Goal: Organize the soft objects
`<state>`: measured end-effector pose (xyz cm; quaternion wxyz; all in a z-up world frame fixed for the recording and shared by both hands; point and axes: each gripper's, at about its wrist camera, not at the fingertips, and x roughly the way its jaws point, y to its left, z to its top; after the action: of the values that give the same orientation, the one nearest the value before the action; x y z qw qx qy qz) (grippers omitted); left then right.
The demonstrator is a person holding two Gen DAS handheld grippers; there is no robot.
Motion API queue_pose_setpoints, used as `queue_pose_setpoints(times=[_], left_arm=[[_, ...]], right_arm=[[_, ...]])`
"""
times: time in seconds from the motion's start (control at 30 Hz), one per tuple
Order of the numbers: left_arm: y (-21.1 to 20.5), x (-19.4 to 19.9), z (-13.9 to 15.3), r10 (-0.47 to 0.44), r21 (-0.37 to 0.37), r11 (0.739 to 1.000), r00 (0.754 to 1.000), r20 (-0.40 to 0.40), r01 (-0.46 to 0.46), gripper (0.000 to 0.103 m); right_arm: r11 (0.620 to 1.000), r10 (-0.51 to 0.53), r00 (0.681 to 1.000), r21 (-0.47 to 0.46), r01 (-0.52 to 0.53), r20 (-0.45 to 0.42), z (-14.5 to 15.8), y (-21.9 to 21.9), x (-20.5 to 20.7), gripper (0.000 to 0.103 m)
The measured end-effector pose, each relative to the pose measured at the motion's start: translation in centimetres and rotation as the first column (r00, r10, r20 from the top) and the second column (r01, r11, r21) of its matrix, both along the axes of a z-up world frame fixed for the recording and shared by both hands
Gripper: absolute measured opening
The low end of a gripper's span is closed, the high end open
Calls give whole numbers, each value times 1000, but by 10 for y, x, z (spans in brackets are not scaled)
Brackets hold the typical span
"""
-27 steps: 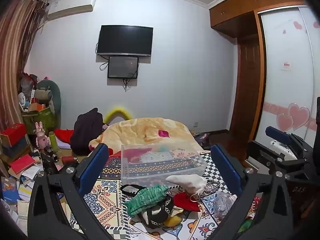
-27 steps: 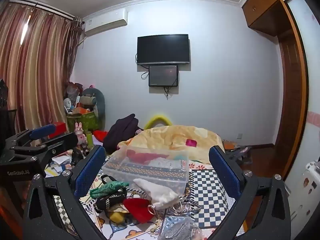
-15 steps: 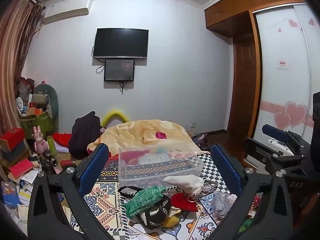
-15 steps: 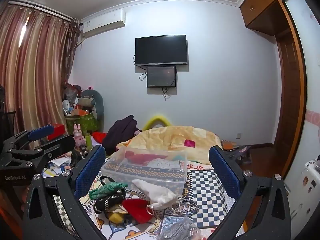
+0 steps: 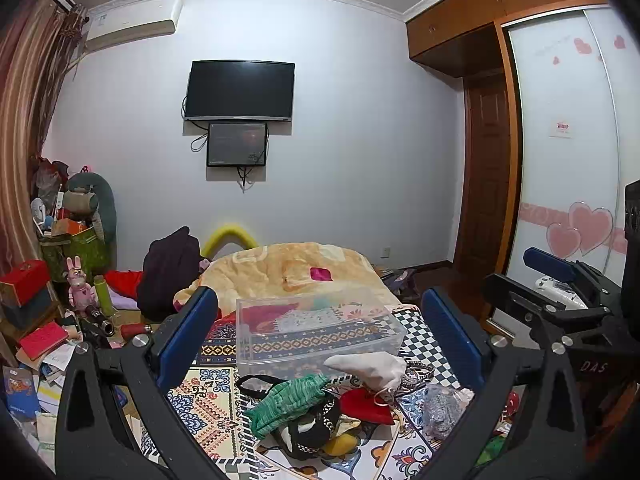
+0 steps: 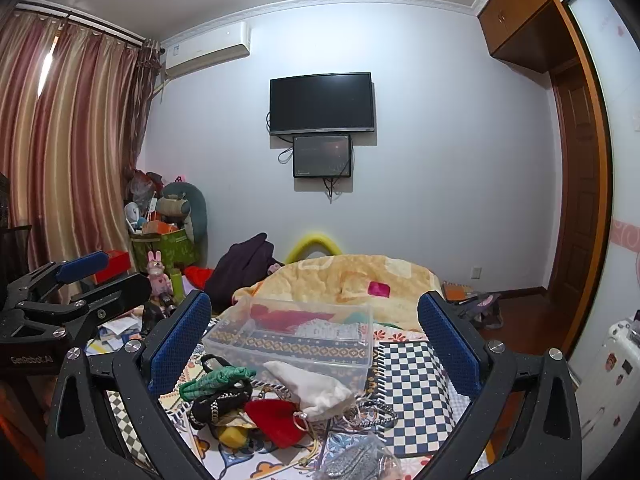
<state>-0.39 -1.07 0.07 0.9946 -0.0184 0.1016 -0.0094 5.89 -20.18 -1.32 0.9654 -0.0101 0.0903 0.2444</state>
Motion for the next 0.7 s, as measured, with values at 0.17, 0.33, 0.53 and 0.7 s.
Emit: queue_pose_setpoints(times=[0.17,0.33,0.53,0.7], left_arm=[[-1,0,0,-3,1,1000,1000,2,3,103],[-2,0,0,-7,0,1000,1000,4,7,103],[-1,-1,-1,-8,0,1000,1000,5,8,103],[-1,0,0,-10,-1,1000,1000,5,10,103]], right_arm=[[1000,0,1000,1,0,1,2,-1,0,103],[1000,0,1000,-1,0,5,4,1,-2,103],[1000,0,1000,2,0,5,3,0,-2,103],[1000,0,1000,3,0,7,4,1,-4,103]])
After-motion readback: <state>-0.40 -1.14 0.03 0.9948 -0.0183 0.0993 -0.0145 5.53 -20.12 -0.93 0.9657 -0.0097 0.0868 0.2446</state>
